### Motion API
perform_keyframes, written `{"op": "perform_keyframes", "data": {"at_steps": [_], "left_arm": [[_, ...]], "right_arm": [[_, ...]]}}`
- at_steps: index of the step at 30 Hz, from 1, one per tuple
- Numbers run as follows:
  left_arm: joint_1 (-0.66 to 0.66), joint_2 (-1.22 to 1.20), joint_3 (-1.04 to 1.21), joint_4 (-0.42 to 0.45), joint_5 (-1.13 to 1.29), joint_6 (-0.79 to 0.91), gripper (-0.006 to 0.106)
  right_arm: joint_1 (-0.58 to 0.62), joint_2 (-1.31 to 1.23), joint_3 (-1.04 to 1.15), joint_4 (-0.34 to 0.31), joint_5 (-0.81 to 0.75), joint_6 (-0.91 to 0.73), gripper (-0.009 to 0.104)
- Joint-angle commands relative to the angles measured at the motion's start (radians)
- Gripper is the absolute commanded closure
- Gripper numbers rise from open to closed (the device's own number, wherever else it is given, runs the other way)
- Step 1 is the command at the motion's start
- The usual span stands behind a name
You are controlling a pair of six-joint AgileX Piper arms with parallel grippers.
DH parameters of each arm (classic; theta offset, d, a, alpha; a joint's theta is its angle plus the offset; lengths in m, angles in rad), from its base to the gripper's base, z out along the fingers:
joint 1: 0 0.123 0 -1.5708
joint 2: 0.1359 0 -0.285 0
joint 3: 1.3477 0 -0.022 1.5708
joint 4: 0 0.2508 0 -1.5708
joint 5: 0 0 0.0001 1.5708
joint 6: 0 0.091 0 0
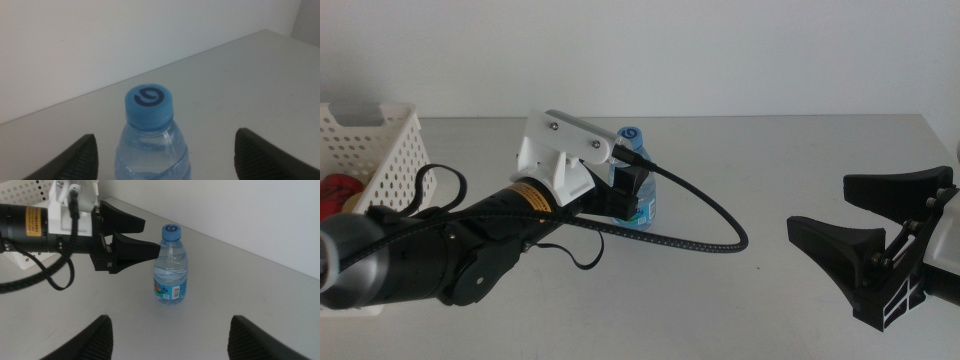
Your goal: Use arms to grab the bottles and put them into the dustbin to the left of the table.
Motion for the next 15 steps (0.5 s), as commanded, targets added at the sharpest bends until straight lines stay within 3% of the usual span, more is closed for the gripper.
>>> {"op": "perform_keyframes", "data": {"at_steps": [1,15], "left_arm": [[0.001,0.013,-0.068,-0.006,-0.086,-0.014,0.007],[0.001,0.291,-0.218,-0.042,-0.216,-0.012,0.009]], "right_arm": [[0.000,-0.006,-0.038,-0.005,-0.074,-0.002,0.037],[0.000,-0.006,-0.038,-0.005,-0.074,-0.002,0.037]]}}
